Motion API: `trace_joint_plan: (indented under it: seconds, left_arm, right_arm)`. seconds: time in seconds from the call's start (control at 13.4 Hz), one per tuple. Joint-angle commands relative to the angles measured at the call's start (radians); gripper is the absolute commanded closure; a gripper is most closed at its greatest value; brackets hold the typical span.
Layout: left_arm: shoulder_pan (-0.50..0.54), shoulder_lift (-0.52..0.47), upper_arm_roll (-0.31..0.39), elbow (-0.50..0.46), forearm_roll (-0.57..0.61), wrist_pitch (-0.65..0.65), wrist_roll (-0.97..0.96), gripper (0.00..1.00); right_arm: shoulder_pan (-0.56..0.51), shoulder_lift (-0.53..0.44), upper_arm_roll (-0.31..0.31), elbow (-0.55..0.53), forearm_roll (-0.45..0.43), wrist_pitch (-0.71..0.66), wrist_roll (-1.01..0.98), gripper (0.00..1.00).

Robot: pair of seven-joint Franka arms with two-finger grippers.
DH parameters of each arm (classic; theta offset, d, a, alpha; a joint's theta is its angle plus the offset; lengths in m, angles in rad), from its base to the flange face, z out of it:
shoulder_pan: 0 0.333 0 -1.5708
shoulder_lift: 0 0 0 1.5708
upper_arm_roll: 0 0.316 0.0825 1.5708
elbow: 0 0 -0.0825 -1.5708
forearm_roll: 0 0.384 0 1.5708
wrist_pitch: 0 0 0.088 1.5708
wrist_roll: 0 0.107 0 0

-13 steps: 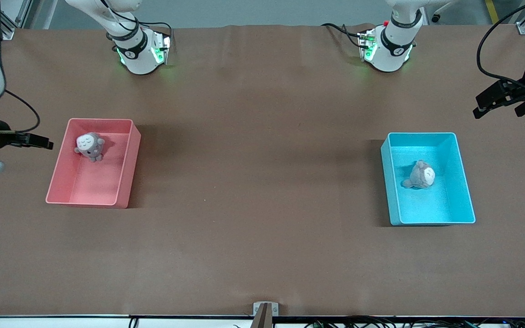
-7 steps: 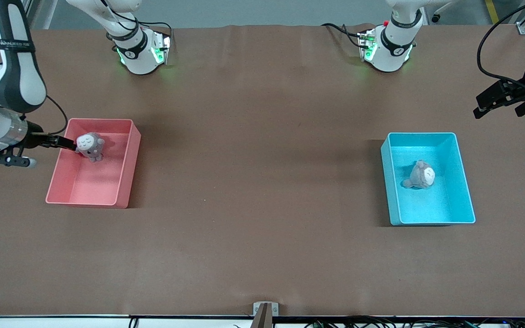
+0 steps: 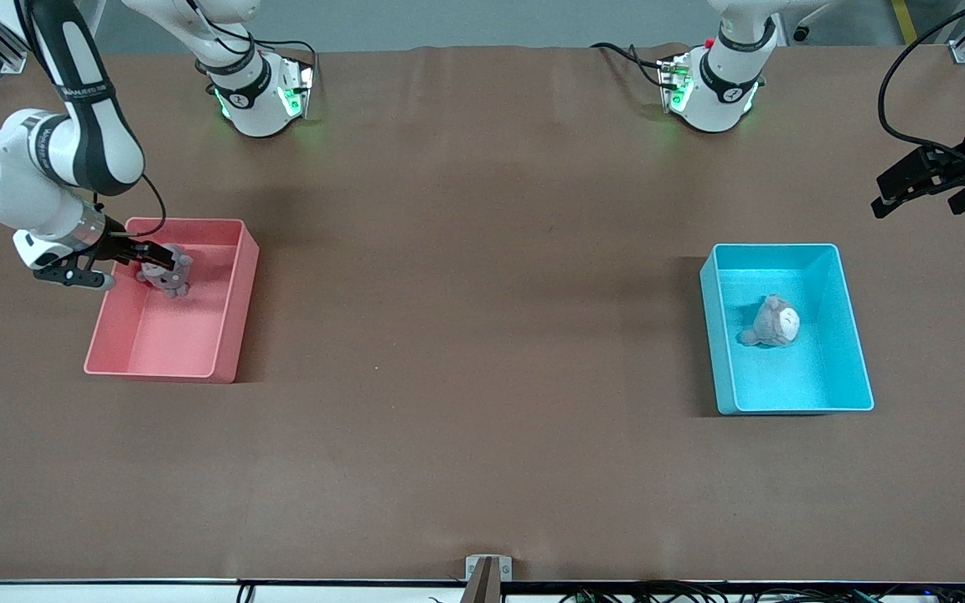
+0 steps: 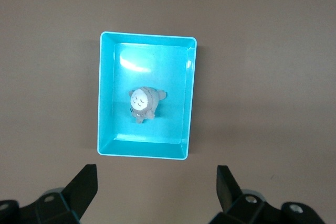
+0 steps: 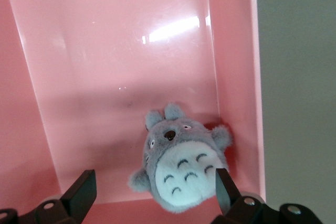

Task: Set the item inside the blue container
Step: 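Close the right gripper on the second grey plush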

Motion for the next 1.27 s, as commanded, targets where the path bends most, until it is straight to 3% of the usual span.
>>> trace_joint_plan:
  seconds: [0.0, 1.2]
  left_arm:
    - [0.010, 0.001, -0.004, 0.019, -0.020, -0.018, -0.002, 0.00]
    - [0.013, 0.008, -0.004, 0.020, -0.022, -0.015, -0.002, 0.00]
  right_arm:
    - [-0.010, -0.040, 0.014, -0.049, -0.002, 0.037, 0.014, 0.00]
    - [-0.010, 0.055, 0.012, -0.078, -0.018, 0.175, 0.018, 0.00]
